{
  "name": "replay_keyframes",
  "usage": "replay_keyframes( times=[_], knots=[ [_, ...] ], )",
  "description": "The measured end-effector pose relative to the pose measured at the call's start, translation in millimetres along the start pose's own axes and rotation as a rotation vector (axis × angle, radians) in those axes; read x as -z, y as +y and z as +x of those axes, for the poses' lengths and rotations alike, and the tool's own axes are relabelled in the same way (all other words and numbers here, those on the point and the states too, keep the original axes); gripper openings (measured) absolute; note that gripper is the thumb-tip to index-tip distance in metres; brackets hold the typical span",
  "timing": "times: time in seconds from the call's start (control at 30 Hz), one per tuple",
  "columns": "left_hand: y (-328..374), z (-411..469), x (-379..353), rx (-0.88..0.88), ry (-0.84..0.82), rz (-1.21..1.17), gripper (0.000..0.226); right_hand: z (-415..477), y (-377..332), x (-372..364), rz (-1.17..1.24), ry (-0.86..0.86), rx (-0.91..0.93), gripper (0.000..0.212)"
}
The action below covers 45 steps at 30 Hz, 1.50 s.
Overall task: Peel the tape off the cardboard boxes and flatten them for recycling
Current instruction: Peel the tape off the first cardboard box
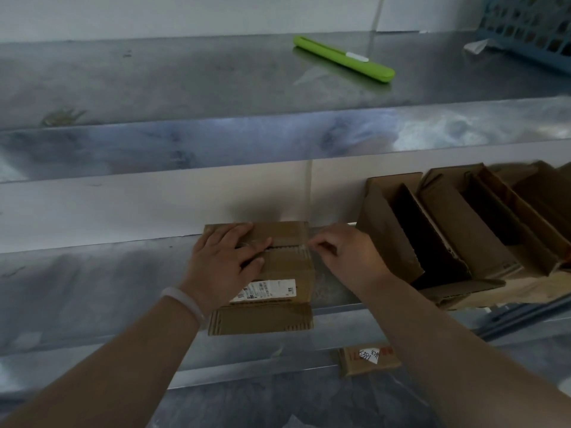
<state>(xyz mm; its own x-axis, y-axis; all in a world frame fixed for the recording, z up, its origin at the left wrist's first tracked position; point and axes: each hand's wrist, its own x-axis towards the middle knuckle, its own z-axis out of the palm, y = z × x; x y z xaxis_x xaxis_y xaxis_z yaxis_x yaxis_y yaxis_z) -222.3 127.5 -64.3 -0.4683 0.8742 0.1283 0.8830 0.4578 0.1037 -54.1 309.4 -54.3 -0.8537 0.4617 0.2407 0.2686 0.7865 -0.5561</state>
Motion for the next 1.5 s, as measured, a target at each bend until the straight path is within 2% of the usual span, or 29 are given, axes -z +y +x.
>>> replay_keyframes(
  times=[0.07,0.13,0.23,0.27,0.33,0.43,0.53,0.67,0.77,1.03,1.17,1.3,1.4,1.5],
  knots=[
    [-1,0,0,-0.004,-0.009,-0.008,0.055,-4,4,0,0.034,-0.054,0.021,0.019],
    [-1,1,1,0.007,-0.013,-0.030,0.056,-7,6,2,0.202,-0.090,-0.100,0.020],
    [9,7,6,0.072,0.011,-0.071,0.056,-4,3,2,0.396,-0.124,-0.311,0.007],
    [14,10,7,0.094,0.024,-0.061,0.056,-2,1,1,0.446,-0.120,-0.346,0.011],
    [23,12,8,0.104,0.020,0.017,0.063,0,-1,-1,0.535,-0.121,-0.399,0.018],
    [26,7,1,0.081,-0.035,0.165,0.071,4,-3,-3,0.533,-0.143,-0.446,0.013],
    [23,6,-3,0.070,-0.070,0.167,0.072,9,-2,-1,0.341,-0.166,-0.374,0.006],
    [19,5,-2,0.052,-0.068,0.143,0.074,17,-1,2,-0.029,-0.229,-0.046,0.005],
    [18,5,-2,0.055,-0.073,0.123,0.074,19,1,-3,-0.119,-0.222,0.047,0.005],
    [18,5,-1,0.039,-0.105,0.096,0.075,23,-5,-14,0.059,-0.030,-0.154,0.012],
    [17,9,0,0.055,-0.130,0.066,0.076,34,-9,-5,-0.025,-0.040,-0.050,0.007],
    [15,12,2,0.044,-0.148,0.063,0.067,34,-3,5,0.146,-0.146,-0.189,0.010],
    [17,15,5,0.063,-0.152,0.034,0.063,26,1,5,0.239,-0.132,-0.247,0.008],
    [22,21,10,0.089,-0.133,-0.007,0.066,15,-2,3,0.352,-0.123,-0.249,0.023]
  ],
)
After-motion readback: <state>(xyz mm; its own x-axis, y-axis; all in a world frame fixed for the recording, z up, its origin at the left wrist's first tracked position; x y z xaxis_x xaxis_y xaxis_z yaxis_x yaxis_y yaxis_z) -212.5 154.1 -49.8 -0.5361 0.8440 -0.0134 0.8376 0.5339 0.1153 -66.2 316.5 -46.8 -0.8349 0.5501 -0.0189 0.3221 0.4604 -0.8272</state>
